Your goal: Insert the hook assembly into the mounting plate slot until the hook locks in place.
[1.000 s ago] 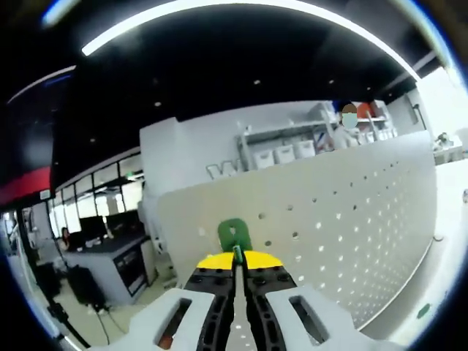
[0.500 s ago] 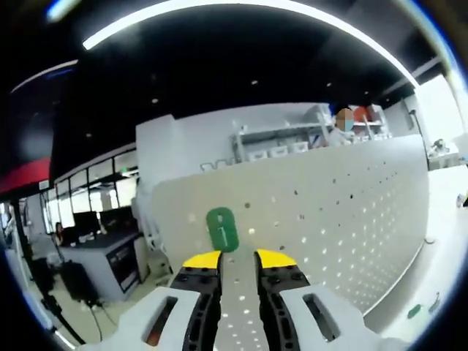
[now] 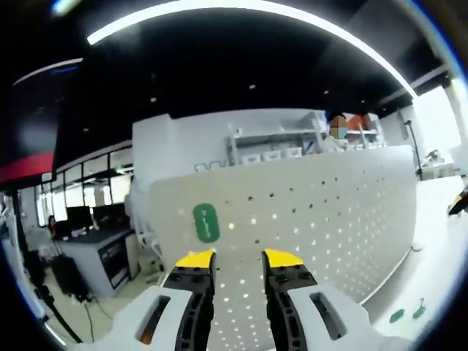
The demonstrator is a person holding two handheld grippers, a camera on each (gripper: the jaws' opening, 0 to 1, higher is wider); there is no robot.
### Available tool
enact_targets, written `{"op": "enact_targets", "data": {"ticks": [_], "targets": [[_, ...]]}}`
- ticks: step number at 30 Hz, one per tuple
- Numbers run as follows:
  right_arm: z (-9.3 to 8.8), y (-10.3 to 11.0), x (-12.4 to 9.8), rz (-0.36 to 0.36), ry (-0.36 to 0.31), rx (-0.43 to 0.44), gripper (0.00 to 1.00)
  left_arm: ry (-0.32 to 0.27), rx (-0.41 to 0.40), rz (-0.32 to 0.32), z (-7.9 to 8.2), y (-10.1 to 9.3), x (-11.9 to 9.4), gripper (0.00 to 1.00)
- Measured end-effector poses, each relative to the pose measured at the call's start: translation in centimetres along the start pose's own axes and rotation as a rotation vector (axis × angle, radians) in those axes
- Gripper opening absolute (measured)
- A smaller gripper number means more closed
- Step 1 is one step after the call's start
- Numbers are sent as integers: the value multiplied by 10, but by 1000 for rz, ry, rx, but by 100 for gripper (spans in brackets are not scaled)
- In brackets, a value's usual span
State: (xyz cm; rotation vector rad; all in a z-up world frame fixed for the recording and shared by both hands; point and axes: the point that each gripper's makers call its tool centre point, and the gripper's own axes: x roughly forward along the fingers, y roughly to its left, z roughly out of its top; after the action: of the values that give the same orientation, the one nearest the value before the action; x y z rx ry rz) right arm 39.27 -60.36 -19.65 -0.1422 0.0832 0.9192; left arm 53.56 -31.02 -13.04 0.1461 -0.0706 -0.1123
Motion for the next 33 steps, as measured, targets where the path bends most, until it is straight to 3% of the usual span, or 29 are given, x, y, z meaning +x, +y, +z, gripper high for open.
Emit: {"op": "enact_targets", "data": {"ticks": [11,17,25,33], "targets": [[4,3,-4,0,-5,-11,65,6,-15,-77,3,-23,-18,37],[1,1,-8,-12,4,-15,65,26,-18,-147,-1,-44,-33,45],[3,-8,-16,-37,-4,-16,65,55,-104,-240,-8,-72,-59,55],[3,-11,-19,-52,-4,-16,65,73,-119,-318,-11,-103,-82,59]]}}
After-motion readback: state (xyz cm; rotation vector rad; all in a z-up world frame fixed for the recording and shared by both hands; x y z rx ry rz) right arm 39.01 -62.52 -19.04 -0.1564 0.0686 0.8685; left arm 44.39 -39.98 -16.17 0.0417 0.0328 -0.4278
